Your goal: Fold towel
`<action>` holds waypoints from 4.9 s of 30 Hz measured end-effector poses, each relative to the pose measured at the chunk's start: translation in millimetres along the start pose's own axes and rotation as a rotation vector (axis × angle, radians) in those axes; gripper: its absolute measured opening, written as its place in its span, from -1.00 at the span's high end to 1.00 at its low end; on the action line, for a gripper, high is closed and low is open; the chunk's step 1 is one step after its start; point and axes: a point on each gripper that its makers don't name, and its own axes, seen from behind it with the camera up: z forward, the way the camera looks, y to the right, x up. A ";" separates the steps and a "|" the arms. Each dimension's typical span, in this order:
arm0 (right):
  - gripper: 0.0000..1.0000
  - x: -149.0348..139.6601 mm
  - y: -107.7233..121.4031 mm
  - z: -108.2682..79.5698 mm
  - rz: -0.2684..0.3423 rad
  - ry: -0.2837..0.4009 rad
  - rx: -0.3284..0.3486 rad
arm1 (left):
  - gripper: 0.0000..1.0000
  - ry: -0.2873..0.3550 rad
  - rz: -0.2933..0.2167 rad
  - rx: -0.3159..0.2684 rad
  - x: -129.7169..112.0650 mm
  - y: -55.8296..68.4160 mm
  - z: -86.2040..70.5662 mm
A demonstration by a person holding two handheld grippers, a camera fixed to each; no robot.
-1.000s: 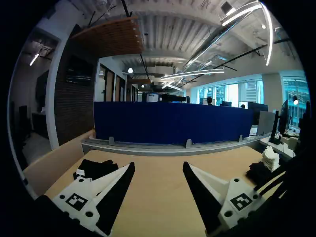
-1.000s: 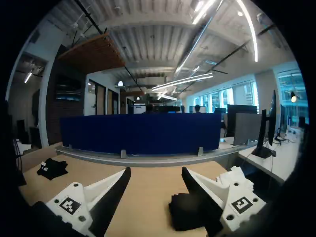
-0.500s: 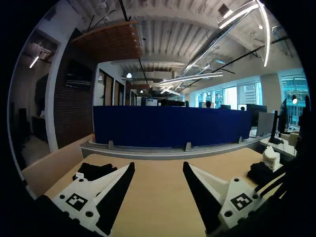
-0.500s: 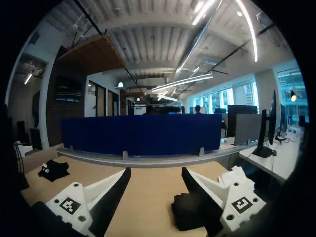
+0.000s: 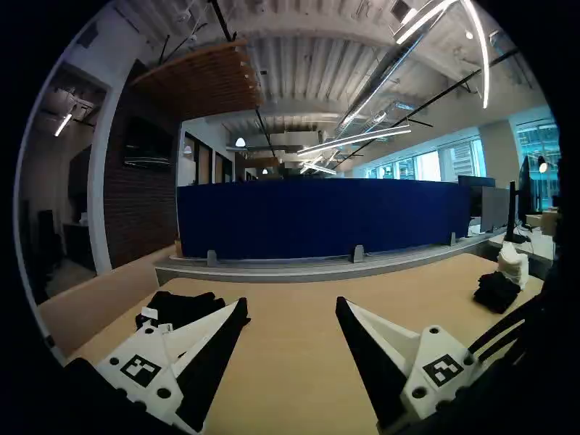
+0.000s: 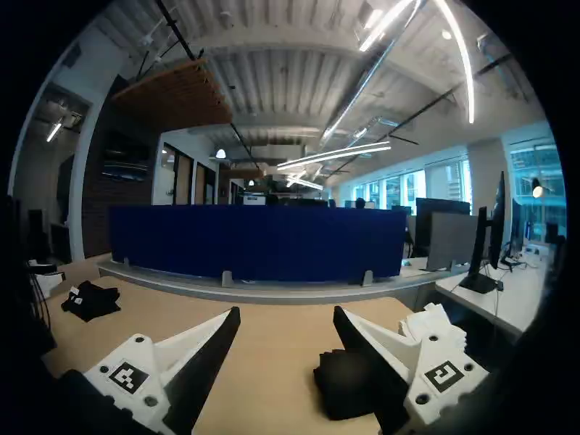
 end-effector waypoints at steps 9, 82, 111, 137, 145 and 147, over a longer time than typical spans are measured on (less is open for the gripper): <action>-1.00 -3.3 1.9 13.4 -0.028 -0.001 -0.016 | -0.80 0.018 0.031 0.025 -43.6 -5.4 9.2; -1.00 -119.4 19.5 16.4 0.143 0.067 -0.019 | -0.81 0.056 -0.022 0.047 -95.4 -27.1 8.8; -1.00 -149.1 5.5 18.9 0.031 0.047 0.009 | -0.81 0.056 -0.022 0.047 -96.4 -28.7 9.0; -1.00 -152.0 7.0 20.2 0.029 0.045 0.005 | -0.81 0.056 -0.022 0.047 -96.4 -28.3 8.3; -1.00 -152.4 7.2 18.7 0.029 0.045 0.005 | -0.81 0.056 -0.022 0.046 -95.7 -28.1 7.8; -1.00 -152.2 7.4 18.5 0.029 0.045 0.005 | -0.81 0.056 -0.022 0.046 -95.6 -28.0 7.7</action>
